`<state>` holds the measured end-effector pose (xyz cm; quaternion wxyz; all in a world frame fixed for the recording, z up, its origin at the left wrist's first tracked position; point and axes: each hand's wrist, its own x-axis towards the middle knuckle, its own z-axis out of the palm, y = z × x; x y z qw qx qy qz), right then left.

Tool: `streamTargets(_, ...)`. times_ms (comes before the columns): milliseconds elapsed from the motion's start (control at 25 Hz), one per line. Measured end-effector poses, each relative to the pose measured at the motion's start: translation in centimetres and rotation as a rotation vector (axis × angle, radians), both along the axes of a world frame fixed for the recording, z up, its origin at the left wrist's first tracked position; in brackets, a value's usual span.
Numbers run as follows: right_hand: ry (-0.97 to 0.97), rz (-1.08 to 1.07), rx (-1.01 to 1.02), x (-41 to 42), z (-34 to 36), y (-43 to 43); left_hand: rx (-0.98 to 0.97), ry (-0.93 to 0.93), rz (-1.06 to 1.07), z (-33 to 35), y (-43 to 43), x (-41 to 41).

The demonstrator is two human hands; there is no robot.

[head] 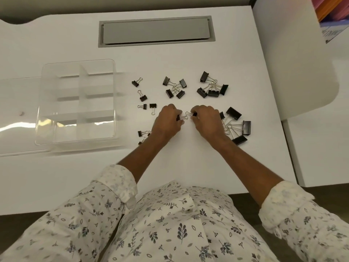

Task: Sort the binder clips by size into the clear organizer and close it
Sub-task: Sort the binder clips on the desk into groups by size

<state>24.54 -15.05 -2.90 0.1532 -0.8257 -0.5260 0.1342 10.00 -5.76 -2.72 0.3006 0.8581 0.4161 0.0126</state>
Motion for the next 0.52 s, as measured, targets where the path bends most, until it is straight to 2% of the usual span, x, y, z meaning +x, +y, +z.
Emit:
streamTargets(320, -0.090, 0.042, 0.011, -0.9, 0.2, -0.8, -0.070, -0.099, 0.068, -0.6, -0.3, -2.4)
streamTargets(520, -0.025, 0.031, 0.035, -1.3, 0.2, -1.4, -0.036, -0.121, 0.041, -0.3, -0.5, -3.5)
